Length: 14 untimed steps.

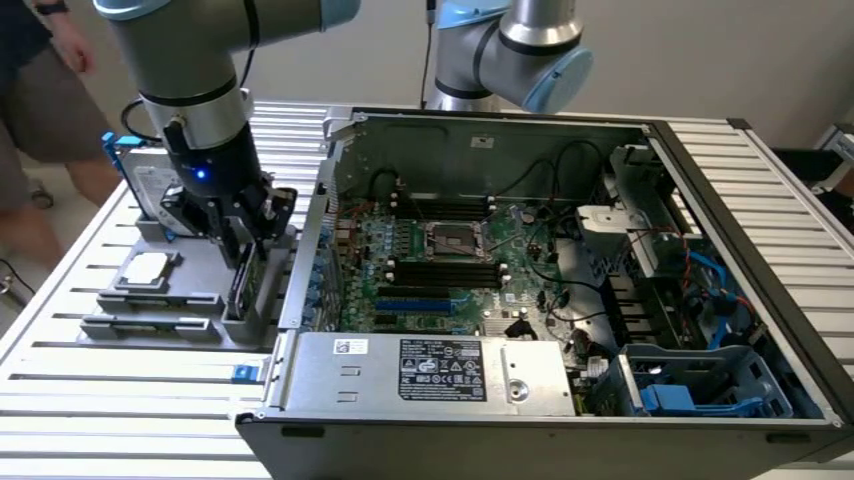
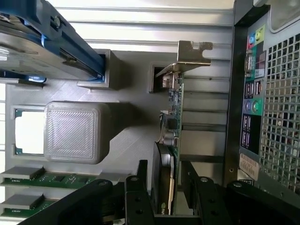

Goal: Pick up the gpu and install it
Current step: 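Pick up the gpu and move the gpu toward the slot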

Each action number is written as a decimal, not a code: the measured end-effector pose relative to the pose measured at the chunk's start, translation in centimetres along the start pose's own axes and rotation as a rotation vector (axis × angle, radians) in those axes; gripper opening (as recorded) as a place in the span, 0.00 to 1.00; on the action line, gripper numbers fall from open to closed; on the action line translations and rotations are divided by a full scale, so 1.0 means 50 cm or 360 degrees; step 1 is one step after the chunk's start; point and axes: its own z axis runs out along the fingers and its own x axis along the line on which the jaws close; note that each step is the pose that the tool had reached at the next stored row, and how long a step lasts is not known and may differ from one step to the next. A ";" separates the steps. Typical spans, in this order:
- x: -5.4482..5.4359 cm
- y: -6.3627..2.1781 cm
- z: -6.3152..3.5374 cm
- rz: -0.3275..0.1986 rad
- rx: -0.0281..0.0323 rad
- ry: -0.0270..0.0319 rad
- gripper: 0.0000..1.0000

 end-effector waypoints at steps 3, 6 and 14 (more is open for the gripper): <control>0.000 -0.001 0.000 0.0011 -0.00003 -0.00003 0.42; 0.000 -0.005 0.000 0.0019 -0.00004 -0.00005 0.42; -0.006 -0.007 0.000 0.0031 -0.00007 -0.00009 0.42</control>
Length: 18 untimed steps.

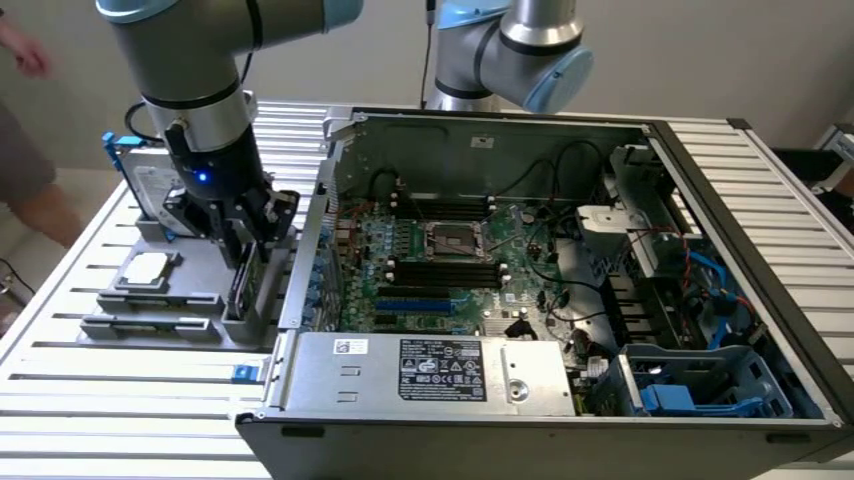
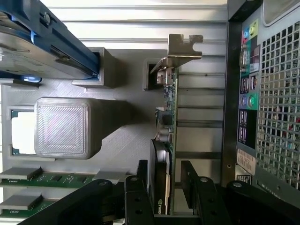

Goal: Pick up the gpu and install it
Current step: 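Pick up the gpu and move the gpu toward the slot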

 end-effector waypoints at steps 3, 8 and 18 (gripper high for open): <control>0.000 0.000 0.000 0.0011 -0.00001 -0.00002 0.42; 0.000 0.000 0.001 0.0057 -0.00010 -0.00016 0.42; 0.003 0.004 0.002 0.0073 -0.00014 -0.00021 0.42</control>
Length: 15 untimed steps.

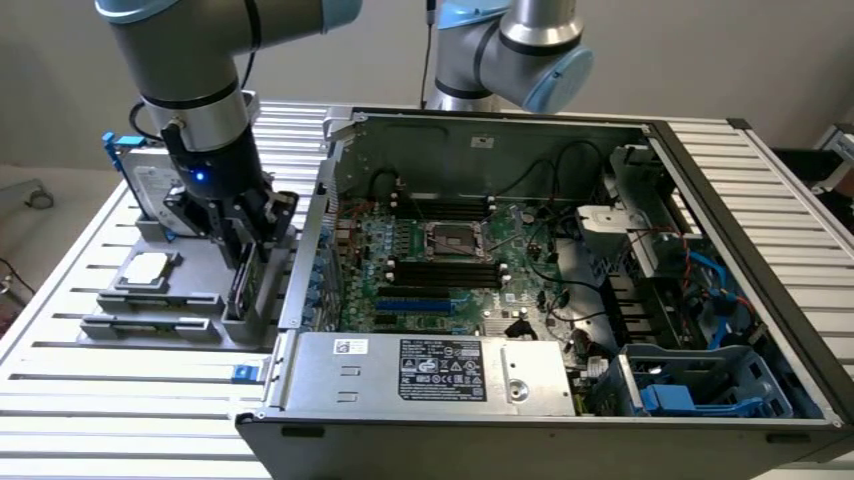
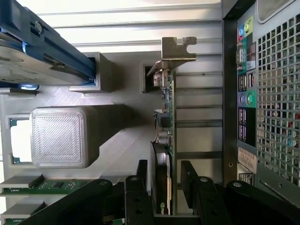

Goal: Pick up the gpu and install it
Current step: 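Pick up the gpu and move the gpu toward the slot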

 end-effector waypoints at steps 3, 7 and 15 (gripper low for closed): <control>0.001 0.000 0.000 0.0000 -0.00001 0.00000 0.42; 0.001 0.000 0.000 0.0000 0.00000 0.00000 0.42; 0.000 0.000 0.000 -0.0001 -0.00001 0.00000 0.33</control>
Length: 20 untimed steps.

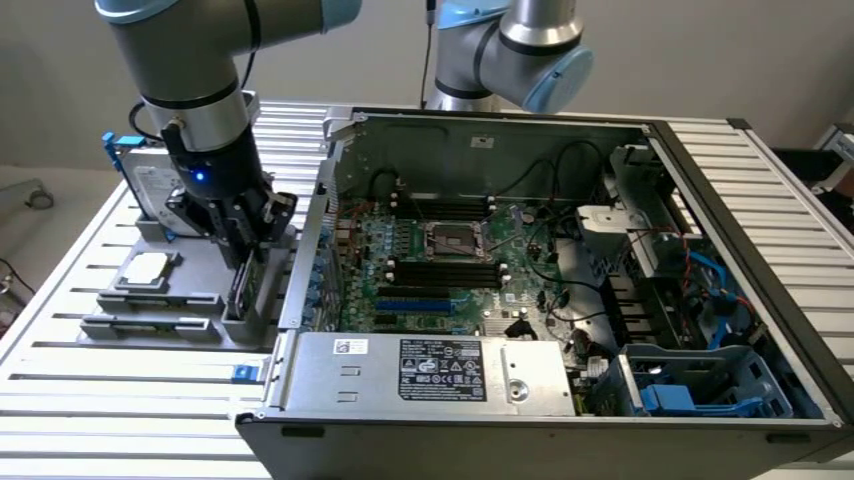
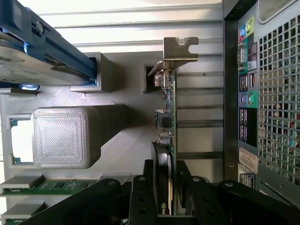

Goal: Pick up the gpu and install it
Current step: 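Pick up the gpu and move the gpu toward the slot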

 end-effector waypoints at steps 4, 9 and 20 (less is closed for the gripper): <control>-0.001 0.000 0.000 -0.0001 0.00001 0.00001 0.33; -0.001 0.000 0.000 -0.0002 0.00003 0.00007 0.33; -0.001 0.000 0.000 -0.0002 0.00001 0.00002 0.27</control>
